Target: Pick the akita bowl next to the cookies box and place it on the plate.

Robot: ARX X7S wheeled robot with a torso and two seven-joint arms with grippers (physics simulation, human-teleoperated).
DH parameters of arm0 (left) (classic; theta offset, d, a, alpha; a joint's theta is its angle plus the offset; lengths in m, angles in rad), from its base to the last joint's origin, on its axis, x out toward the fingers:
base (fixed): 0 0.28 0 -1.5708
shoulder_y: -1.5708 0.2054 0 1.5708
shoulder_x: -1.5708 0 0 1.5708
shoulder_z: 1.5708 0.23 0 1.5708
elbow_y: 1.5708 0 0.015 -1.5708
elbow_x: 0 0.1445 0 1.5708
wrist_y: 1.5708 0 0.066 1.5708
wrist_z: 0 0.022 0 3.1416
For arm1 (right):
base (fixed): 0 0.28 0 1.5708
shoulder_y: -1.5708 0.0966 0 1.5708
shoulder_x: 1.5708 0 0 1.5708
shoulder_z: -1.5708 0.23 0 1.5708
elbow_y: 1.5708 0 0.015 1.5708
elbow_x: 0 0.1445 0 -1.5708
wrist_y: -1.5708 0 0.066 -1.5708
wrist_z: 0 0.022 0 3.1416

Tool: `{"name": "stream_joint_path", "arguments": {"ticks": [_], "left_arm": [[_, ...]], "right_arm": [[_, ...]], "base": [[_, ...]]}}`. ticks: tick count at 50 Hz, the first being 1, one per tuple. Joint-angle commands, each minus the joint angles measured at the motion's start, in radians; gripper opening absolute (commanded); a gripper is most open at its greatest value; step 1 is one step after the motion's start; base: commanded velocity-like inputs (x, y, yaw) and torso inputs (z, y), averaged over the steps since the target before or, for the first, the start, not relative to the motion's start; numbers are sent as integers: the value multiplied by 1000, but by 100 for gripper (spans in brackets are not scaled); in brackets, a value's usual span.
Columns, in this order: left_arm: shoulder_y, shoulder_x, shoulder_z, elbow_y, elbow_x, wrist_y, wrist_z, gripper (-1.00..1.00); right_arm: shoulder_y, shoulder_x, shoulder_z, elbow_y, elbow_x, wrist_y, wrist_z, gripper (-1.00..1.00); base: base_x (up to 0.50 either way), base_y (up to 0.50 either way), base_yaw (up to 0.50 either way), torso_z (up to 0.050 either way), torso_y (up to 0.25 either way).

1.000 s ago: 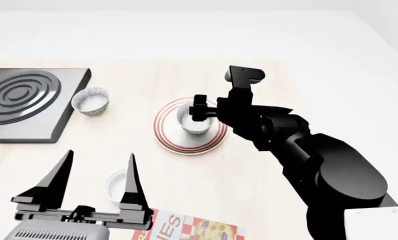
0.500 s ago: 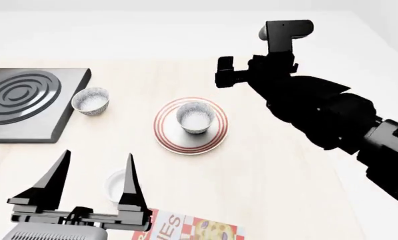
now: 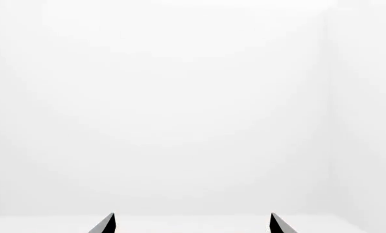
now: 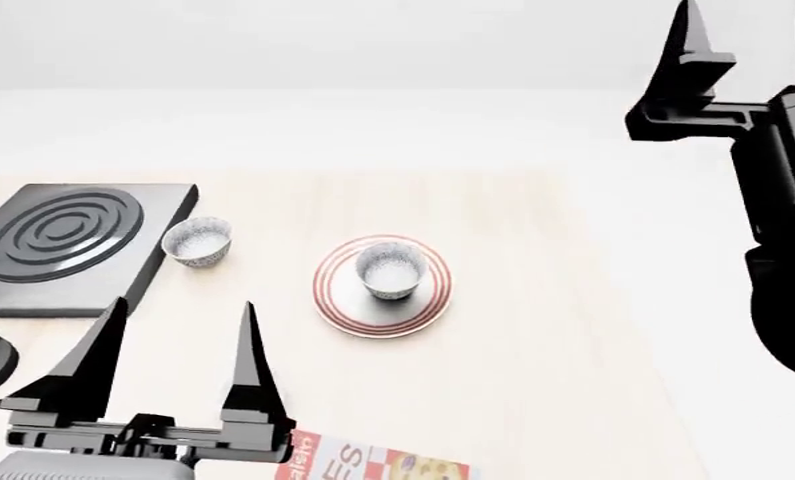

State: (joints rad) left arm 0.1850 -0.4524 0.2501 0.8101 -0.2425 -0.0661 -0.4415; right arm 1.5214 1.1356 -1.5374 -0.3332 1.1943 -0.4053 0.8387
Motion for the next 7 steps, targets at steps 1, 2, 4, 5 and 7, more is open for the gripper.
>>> {"name": "stream_joint_path", "arguments": {"ticks": [1, 2, 4, 5, 7], "left_arm": [[4, -7, -4, 11, -9, 10, 0, 100], [2, -7, -2, 10, -9, 9, 1, 100], [1, -6, -1, 8, -11, 10, 1, 100], [1, -7, 0, 9, -10, 10, 1, 100], [3, -8, 2, 10, -9, 13, 2, 100]], "right_arm": [[-135, 143, -27, -142, -205, -192, 154, 100], [-142, 145, -28, -143, -211, -204, 156, 100], [-167, 149, -33, -141, -249, -231, 185, 100], [-177, 149, -36, -140, -269, -235, 199, 100], [-191, 151, -39, -143, -294, -245, 217, 100]], "base": [[0, 0, 0, -8, 250], [0, 0, 0, -8, 250], [0, 0, 0, -8, 250], [0, 0, 0, -8, 250], [0, 0, 0, -8, 250]]}}
